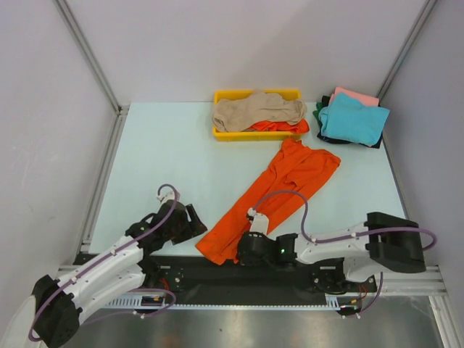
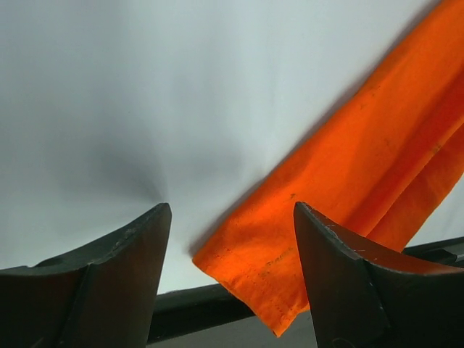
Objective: Fold and stack the t-shirts
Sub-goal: Fold the tshirt
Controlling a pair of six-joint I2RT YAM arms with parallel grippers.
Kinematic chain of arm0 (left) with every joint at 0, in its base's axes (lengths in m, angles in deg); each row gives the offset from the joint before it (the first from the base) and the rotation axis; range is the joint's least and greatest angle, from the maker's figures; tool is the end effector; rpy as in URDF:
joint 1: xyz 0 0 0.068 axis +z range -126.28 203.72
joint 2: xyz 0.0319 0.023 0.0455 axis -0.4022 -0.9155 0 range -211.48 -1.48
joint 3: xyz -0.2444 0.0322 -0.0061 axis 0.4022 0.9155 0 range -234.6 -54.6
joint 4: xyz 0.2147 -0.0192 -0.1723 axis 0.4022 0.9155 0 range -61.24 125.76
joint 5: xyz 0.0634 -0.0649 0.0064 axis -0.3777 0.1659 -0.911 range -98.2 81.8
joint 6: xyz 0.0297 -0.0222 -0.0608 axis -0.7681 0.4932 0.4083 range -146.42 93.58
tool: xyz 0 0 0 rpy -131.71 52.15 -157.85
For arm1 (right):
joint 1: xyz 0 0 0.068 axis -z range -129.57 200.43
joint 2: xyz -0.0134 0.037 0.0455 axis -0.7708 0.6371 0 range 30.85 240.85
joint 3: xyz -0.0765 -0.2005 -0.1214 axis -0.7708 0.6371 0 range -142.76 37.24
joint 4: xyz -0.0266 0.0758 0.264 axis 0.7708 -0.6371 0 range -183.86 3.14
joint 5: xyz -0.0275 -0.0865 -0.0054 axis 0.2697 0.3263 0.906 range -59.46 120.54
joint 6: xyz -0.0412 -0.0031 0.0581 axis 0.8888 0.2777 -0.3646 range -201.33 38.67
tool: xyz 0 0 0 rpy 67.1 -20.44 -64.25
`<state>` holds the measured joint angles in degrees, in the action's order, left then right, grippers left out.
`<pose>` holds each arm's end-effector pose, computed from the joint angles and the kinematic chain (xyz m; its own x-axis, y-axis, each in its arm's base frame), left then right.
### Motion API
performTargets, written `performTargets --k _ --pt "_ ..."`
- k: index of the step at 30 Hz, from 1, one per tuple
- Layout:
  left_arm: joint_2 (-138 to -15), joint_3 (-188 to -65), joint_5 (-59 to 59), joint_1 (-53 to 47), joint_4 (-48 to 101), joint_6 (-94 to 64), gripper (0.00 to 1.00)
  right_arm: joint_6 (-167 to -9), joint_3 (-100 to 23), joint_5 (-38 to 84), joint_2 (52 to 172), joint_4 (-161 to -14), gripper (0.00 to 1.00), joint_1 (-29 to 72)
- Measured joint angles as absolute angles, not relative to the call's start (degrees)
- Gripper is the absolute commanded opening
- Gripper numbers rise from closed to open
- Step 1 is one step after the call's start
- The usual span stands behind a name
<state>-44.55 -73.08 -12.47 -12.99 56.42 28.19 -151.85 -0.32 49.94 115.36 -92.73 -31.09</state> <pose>0.1548 -0.1101 0.1167 -0.8233 -0.4002 -0.4025 -0.1927 0.8641 -0.4651 0.0631 0.2910 0.0969 -0.8908 0.0556 -0.4509 -0.1903 0.8555 0.4816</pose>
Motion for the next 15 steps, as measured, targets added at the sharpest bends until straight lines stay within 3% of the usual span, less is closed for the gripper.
performTargets --k 10,15 --pt "-43.91 -72.34 -7.93 -14.72 55.81 25.98 0.67 -155.68 2.33 50.66 98.51 -106.96 0.00 -34.37" --pt "-43.80 -70.37 -6.11 -19.18 53.64 26.05 0.64 -157.88 4.18 50.38 95.91 -110.63 0.00 -36.09"
